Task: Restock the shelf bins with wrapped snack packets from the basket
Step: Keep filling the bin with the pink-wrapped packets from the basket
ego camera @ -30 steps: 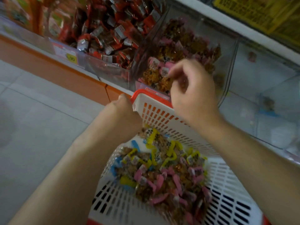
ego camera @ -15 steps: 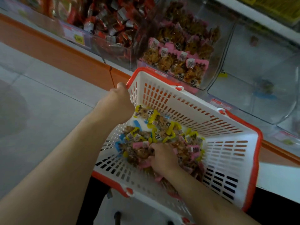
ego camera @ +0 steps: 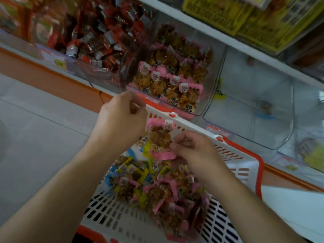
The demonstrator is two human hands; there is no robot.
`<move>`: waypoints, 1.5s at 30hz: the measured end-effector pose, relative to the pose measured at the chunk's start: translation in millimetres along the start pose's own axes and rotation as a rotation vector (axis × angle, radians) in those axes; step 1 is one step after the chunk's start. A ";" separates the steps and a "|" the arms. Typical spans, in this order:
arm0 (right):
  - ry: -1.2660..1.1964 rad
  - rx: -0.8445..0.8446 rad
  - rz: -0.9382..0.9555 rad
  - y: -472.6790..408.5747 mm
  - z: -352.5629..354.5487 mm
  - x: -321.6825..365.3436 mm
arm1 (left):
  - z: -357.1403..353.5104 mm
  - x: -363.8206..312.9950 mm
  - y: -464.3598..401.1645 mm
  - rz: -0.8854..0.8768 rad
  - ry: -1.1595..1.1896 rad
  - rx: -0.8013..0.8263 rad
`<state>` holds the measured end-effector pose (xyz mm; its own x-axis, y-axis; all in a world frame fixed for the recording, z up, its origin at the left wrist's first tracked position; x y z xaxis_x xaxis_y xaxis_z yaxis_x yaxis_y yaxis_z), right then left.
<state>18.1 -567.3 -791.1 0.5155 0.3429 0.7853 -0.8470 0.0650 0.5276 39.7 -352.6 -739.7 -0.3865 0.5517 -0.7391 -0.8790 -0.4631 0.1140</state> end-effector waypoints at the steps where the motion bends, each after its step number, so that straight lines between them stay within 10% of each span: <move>1: -0.043 -0.010 0.034 0.2 8.7 10.3 | -4.9 2.2 0.5 0.073 0.047 0.026; 5: 0.052 -0.181 0.363 3.7 39.1 44.2 | -41.4 16.3 19.5 0.603 0.396 0.380; 11: 0.394 -0.186 1.035 19.4 33.2 83.8 | -56.3 -19.2 14.8 0.572 0.864 0.516; 30: -0.240 -0.056 0.222 -34.0 39.3 46.3 | -65.9 -15.7 -2.8 0.315 0.751 0.384; 45: -0.149 -0.126 0.428 -27.5 29.7 59.8 | -52.1 -29.2 -8.1 0.119 0.513 0.310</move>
<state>76.1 -576.5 -749.1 0.1216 0.2261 0.9665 -0.9919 0.0637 0.1098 72.7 -401.1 -753.6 -0.3714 0.0686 -0.9259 -0.9080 -0.2350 0.3468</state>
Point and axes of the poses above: each hand's wrist, its own y-axis away from the middle knuckle, its own z-axis out of the back of the hand, x = y × z, the point moved 8 cm from there along -y, towards the middle knuckle, and after that the axes turned 11 degrees about -x, right-handed, at the moved point
